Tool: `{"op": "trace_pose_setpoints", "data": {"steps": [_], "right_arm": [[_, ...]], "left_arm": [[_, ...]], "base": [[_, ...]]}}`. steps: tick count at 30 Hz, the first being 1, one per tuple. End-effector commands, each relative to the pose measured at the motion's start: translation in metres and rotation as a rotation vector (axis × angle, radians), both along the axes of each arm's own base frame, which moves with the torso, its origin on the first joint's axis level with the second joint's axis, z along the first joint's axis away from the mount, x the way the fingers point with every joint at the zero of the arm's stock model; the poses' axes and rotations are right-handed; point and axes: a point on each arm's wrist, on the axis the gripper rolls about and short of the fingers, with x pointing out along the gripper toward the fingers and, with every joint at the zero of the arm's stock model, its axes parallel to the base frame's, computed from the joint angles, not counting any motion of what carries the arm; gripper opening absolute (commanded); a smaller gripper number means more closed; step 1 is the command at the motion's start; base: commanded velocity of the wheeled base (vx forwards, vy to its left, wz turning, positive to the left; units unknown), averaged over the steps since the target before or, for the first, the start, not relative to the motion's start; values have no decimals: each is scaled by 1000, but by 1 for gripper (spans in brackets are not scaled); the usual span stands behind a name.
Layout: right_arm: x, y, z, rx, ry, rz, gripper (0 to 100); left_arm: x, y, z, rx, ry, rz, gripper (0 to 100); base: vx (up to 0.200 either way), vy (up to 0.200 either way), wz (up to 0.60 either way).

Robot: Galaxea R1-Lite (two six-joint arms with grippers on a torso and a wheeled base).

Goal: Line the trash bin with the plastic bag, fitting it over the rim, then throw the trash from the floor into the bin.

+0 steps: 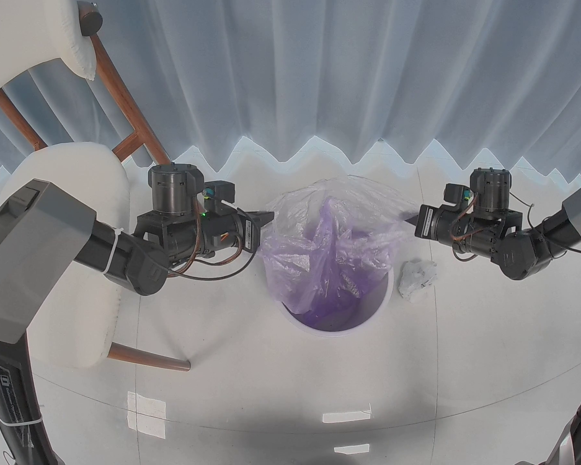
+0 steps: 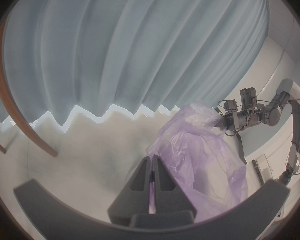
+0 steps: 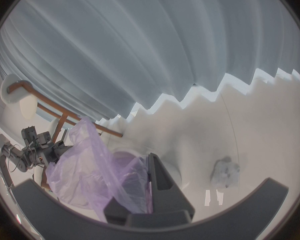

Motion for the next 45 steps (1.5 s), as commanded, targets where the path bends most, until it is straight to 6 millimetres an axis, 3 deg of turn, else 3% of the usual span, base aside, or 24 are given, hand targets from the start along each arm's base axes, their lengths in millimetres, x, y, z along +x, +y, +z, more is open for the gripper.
{"op": "trace_pose_setpoints", "data": {"steps": [1,2,3,7,11,12,13,15,20,23,26,27,28,34,39,45], "right_arm": [[28,4,-4,2,-18,-13,0],[30,2,-3,0,1,-18,0],[30,2,-3,0,1,-18,100],[29,-1,-1,16,23,-25,100],[12,-18,36,111,16,10,100],[12,-18,36,111,16,10,100],[-4,-29,55,136,47,40,100],[-23,-41,72,143,111,55,100],[-59,-53,82,148,322,7,100],[-75,-33,82,197,461,-18,100],[-76,2,74,261,552,-139,100],[-76,3,74,266,554,-146,100],[-76,24,71,323,590,-160,100],[-78,77,66,416,652,-95,100],[-59,104,55,463,678,-173,100],[-65,105,46,387,765,-264,100]], "left_arm": [[18,-5,-5,-33,7,31,0],[20,-5,-6,-42,16,44,0],[20,-5,-6,-42,16,44,0],[27,-1,-17,-38,30,74,0],[26,-1,-15,-40,29,81,0],[26,-1,-15,-40,29,81,0],[25,-1,-15,-40,29,78,0],[25,-2,-13,-43,22,76,0],[23,-2,-7,-48,10,76,0],[22,-2,-6,-47,8,74,0],[22,-4,-6,-49,8,71,0],[22,-4,-6,-49,8,69,0],[22,-5,-7,-49,8,69,0],[22,-5,-6,-45,5,76,0],[23,-2,-6,-45,3,87,0],[23,-1,-7,-45,6,90,0]], "base": [[0,0,0],[0,0,0],[0,0,0],[0,0,0],[0,0,0],[0,0,0],[0,0,0],[0,0,0],[0,0,0],[0,0,0],[0,0,0],[0,0,0],[0,0,0],[0,0,0],[0,0,0],[0,0,0]]}}
